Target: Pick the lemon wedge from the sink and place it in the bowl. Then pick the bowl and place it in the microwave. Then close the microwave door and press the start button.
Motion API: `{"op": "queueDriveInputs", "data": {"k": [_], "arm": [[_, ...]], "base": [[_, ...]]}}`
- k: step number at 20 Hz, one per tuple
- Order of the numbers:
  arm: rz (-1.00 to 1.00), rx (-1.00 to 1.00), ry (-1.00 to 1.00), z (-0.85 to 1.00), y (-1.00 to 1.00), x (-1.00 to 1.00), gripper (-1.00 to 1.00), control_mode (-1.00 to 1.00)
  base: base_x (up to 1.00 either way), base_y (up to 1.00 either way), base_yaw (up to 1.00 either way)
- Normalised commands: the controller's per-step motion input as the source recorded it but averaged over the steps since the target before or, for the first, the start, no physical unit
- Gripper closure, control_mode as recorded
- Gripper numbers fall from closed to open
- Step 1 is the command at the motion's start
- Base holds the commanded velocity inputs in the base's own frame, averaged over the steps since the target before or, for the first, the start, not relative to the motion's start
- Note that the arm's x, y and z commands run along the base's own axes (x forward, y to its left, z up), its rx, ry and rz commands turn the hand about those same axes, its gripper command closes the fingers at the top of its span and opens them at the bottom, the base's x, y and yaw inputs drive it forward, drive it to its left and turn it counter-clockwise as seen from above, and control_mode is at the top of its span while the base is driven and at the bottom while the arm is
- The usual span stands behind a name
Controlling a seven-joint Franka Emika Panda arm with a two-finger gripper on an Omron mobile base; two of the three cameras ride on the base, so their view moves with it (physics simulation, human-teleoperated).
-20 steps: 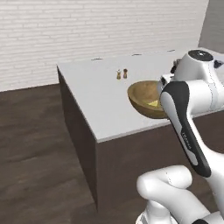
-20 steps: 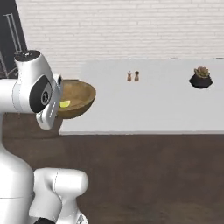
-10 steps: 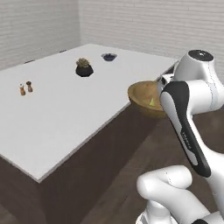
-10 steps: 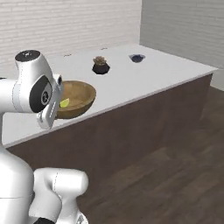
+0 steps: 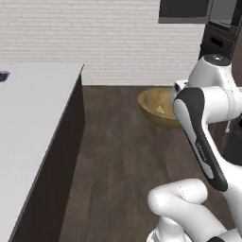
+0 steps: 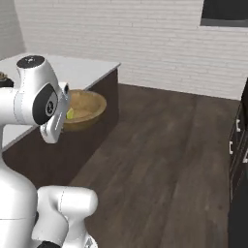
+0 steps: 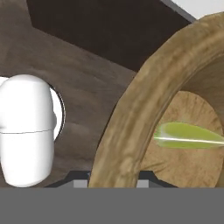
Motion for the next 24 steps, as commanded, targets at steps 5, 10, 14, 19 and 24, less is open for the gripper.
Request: {"op": "queueDriveInputs", "data": {"k": [5, 10, 14, 19, 24], "arm": [[0.0, 0.0, 0.0, 0.0, 0.0, 0.0, 1.0, 1.0], [0.0, 0.0, 0.0, 0.0, 0.0, 0.0, 1.0, 1.0], [0.0, 0.0, 0.0, 0.0, 0.0, 0.0, 1.0, 1.0], [0.0, 0.0, 0.0, 0.0, 0.0, 0.0, 1.0, 1.0], [0.0, 0.0, 0.0, 0.0, 0.0, 0.0, 1.0, 1.0]], "base": [[0.07, 0.07, -0.69], [0.85, 0.42, -0.29], [1.0, 0.36, -0.21], [0.85, 0.13, -0.19], [0.52, 0.09, -0.2]]}}
